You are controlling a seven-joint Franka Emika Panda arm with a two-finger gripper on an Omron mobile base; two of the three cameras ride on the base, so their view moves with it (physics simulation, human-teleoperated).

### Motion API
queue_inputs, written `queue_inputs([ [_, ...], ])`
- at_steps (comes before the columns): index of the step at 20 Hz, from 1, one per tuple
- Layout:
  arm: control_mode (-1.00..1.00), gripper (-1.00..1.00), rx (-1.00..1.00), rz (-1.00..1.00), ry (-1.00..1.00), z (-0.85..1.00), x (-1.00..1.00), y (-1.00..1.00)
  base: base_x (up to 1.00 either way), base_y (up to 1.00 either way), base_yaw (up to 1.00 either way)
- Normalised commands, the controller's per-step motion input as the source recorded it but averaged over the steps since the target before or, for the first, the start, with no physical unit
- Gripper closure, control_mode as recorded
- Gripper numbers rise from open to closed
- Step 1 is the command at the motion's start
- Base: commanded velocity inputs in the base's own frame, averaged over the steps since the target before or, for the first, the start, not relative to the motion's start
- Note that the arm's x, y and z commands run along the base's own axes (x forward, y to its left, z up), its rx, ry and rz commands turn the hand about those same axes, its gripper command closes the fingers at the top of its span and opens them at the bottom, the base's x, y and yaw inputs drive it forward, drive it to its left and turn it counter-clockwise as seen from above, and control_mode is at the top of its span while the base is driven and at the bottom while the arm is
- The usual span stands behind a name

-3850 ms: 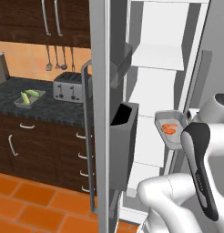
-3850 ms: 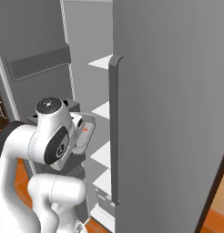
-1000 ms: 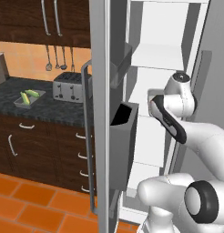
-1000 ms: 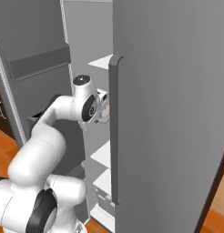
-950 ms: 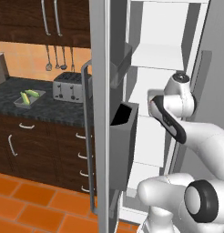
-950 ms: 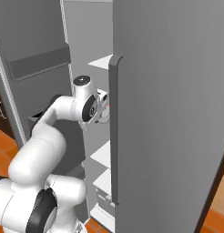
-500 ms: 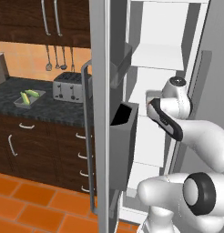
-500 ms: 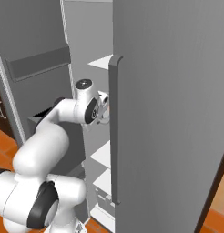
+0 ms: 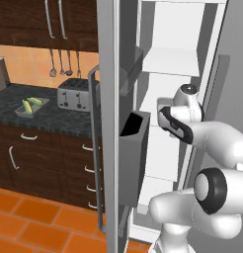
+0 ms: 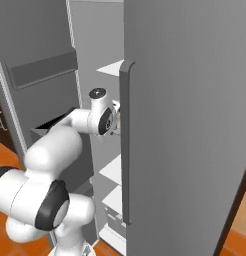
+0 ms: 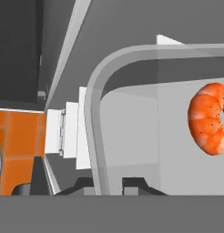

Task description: Take the meat container that has the shrimp and place it on the second highest rack of the freezer. Then take the vegetable container that has the corns and place it on the highest rack of the freezer.

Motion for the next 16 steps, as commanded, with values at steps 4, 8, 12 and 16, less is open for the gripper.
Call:
queue_inputs([
  [4,-1.0,1.0,0.0,0.0,0.0,-0.16,0.22,-0.12,0.0,0.0,0.0],
  [8,-1.0,1.0,0.01,-0.03,0.0,-0.25,0.29,-0.17,0.0,0.0,0.0],
  [12,-1.0,1.0,0.04,-0.01,0.0,-0.15,0.25,-0.15,0.0,0.0,0.0],
  [16,-1.0,1.0,0.02,-0.01,0.0,-0.06,0.35,0.0,0.0,0.0,0.0],
])
